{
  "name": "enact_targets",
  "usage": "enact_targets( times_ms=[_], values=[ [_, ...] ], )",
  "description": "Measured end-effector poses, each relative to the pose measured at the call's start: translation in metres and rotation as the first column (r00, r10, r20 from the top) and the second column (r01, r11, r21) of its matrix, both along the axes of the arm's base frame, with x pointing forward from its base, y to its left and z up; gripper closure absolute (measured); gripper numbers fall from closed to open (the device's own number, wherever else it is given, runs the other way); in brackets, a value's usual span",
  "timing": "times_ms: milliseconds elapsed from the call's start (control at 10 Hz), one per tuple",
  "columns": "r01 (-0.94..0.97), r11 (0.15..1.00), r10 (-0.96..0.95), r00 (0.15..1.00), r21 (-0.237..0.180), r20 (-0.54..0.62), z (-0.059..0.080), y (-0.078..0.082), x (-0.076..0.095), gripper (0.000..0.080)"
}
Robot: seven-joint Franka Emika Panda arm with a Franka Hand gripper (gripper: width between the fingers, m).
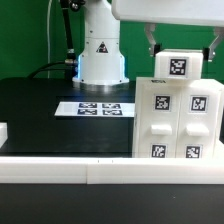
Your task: Assemble cabinet
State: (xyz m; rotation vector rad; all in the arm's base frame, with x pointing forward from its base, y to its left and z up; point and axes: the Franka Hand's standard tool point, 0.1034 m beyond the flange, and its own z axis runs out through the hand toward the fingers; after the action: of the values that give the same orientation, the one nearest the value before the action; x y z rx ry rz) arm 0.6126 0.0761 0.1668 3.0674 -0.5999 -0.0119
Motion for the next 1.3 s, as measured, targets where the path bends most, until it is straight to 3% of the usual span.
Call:
enact_targets(
  times_ms=[300,400,800,1000,1200,1300],
  values=[
    [0.233,0.972,-0.233,0.972,0.004,0.006,-0.0011,0.002,0.0003,0.0241],
    [0.38,0.925,-0.38,0.924,0.014,0.033,-0.0012,0.0049,0.0029,0.0241],
    [0.793,0.607,-0.795,0.606,0.055,0.032,-0.0015,0.0058,0.0064,0.0241],
    [0.87,0.489,-0.872,0.489,0.065,0.019,-0.0015,0.0058,0.0073,0.0241],
    [0.957,0.28,-0.96,0.281,0.069,-0.005,-0.0015,0.0079,0.0072,0.0241],
    [0.968,0.241,-0.97,0.242,0.068,-0.007,-0.0015,0.0083,0.0071,0.0242]
  ],
)
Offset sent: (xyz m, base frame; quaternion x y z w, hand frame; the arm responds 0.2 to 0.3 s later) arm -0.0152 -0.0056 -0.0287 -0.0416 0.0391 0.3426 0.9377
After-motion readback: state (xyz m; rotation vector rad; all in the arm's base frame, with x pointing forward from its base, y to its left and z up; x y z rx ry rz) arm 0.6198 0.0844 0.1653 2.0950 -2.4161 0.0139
